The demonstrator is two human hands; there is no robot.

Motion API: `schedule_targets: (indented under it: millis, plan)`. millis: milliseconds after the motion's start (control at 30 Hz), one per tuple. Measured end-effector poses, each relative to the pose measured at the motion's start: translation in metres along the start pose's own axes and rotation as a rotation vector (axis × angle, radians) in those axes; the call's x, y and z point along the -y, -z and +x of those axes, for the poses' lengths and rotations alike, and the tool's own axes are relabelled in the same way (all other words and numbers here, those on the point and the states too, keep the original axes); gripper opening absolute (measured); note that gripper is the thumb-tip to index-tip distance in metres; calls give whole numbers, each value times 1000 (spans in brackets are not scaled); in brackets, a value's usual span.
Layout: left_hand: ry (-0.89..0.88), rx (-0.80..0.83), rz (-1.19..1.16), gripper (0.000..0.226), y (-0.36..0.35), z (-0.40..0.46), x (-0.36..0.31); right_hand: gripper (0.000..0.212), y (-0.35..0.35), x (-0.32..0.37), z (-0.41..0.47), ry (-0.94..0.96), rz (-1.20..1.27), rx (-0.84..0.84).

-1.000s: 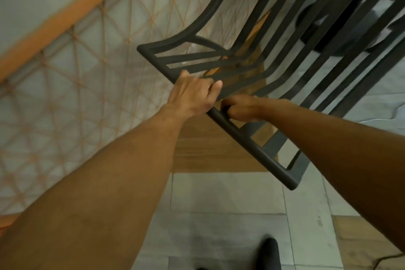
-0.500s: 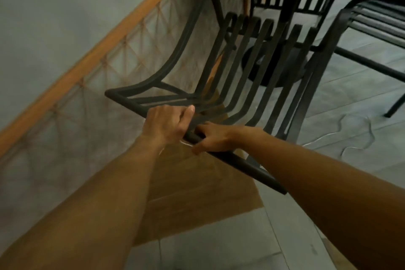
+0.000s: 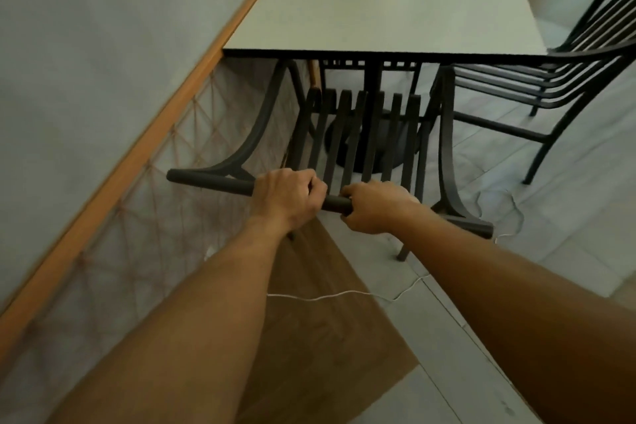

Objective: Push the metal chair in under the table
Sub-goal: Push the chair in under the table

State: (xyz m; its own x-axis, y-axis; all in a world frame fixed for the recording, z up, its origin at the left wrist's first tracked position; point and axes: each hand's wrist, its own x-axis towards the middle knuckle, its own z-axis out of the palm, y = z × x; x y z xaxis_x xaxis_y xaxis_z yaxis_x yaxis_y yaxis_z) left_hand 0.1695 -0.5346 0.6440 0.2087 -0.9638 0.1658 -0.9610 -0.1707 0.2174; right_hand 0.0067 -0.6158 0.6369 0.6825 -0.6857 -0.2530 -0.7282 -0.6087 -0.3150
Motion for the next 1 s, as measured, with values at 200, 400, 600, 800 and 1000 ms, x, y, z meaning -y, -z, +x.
schedule_targets:
  millis: [200, 400, 600, 800, 1000]
  plan:
    - [-12, 5, 27, 36, 6, 44, 0, 15, 22, -8, 21, -68, -98, -129]
    - [-12, -13, 14, 39, 3, 79, 1, 18, 42, -18, 45, -98, -96, -109]
    - [2, -2, 12, 40, 2, 105, -1, 17, 55, -30, 66, -107, -85, -92]
    - [2, 7, 13, 42, 1, 133, 0, 17, 69, -41, 87, -102, -76, -69]
    - [-14, 25, -8, 42, 4, 158, -2, 14, 83, -51, 107, -121, -37, -59]
